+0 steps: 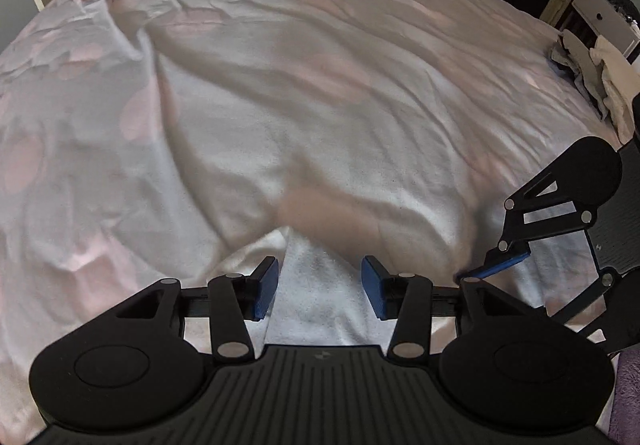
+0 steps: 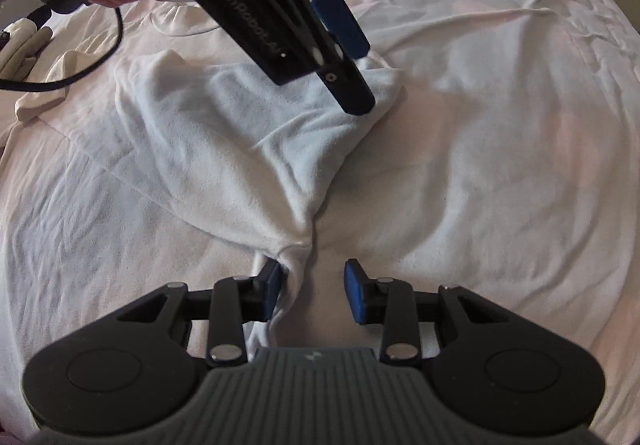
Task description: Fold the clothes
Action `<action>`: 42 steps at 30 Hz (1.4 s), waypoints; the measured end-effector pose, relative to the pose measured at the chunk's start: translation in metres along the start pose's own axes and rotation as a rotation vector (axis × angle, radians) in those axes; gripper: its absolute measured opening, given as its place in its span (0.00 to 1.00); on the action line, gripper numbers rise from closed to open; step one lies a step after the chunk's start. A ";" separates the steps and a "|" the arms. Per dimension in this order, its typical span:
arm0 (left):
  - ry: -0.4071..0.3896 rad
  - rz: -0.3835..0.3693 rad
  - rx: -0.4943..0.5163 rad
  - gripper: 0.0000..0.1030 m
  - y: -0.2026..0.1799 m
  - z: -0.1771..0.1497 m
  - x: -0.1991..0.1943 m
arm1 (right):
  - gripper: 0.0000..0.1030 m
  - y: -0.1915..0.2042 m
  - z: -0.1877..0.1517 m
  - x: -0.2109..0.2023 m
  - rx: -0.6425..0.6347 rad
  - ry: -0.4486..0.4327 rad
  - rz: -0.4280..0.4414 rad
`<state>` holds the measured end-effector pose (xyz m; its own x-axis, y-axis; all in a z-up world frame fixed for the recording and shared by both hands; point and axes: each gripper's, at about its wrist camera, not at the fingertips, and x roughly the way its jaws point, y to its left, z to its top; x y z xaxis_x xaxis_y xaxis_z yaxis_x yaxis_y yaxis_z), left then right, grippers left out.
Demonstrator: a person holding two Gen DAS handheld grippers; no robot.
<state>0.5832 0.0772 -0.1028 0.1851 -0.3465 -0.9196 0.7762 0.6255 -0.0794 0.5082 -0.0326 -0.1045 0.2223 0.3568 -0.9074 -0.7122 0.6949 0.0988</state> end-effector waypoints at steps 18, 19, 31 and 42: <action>-0.059 -0.053 -0.034 0.04 0.007 0.010 -0.012 | 0.11 0.020 0.013 -0.017 -0.094 -0.059 -0.011; -0.070 -0.039 -0.032 0.03 0.006 0.013 -0.015 | 0.11 0.019 0.013 -0.021 -0.089 -0.063 -0.010; -0.103 0.051 -0.068 0.03 -0.004 0.027 0.018 | 0.10 0.006 -0.014 -0.032 0.068 -0.088 -0.023; -0.176 0.094 -0.174 0.28 0.007 0.009 0.003 | 0.27 0.004 -0.041 -0.045 0.145 -0.099 -0.034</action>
<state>0.5940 0.0742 -0.1026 0.3655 -0.3876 -0.8463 0.6381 0.7663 -0.0754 0.4676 -0.0715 -0.0799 0.3147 0.3863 -0.8670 -0.6014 0.7878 0.1327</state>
